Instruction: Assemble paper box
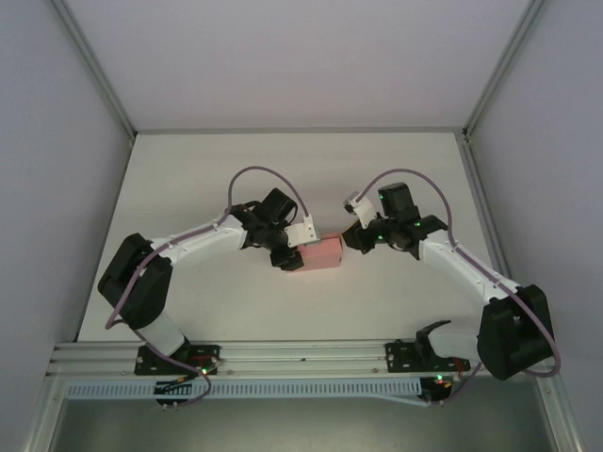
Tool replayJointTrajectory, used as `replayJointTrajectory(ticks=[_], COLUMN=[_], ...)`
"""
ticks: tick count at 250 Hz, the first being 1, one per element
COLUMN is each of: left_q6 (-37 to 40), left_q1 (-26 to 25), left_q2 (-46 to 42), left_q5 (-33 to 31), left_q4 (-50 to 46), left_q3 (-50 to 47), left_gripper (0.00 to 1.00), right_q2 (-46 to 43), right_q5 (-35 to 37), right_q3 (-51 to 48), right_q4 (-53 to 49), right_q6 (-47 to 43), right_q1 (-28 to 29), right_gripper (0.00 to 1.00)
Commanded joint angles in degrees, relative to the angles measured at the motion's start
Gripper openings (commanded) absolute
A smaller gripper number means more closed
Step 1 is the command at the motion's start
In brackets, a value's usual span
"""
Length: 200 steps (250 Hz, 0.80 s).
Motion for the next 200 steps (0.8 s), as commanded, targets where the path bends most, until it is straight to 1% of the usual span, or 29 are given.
replayJointTrajectory(ticks=[1,17,31,45,113,149,165,200], left_q6=[-0.34,-0.49,-0.61,-1.02,-2.36,-2.22,-2.02,-1.62], left_q1=[-0.41,-0.40,-0.40,-0.42,-0.48,-0.59,-0.58,-0.69], left_q2=[-0.65,-0.92,-1.16,-1.25,-0.64,-0.72,-0.83,-0.70], left_q5=[-0.51,-0.58,-0.64,-0.69,-2.44,-2.71,-2.69,-3.17], left_q4=[-1.26,-1.00,-0.64,-0.19,0.53,0.45,0.54,0.45], left_q3=[0.01,-0.13,-0.38,-0.44,-0.15,-0.13,-0.22,-0.13], left_gripper=[0.52,0.52,0.52,0.52,0.51,0.51,0.51,0.51], right_q2=[1.40,1.73,1.62,1.40,1.43,2.42,2.82,3.74], right_q5=[0.26,0.50,1.87,2.48,-1.45,-0.39,-2.22,-3.29], right_q3=[2.18,2.68,2.36,2.09,2.83,4.53,4.57,7.32], right_q4=[-1.31,-2.28,-2.21,-1.85,1.03,-2.44,-2.74,-5.29], right_q6=[1.75,2.91,4.13,5.72,26.92,35.08,36.59,37.86], right_q1=[0.98,1.38,1.90,2.30,2.58,2.52,2.55,2.21], right_gripper=[0.09,0.06,0.00,0.00,0.00,0.00,0.00,0.00])
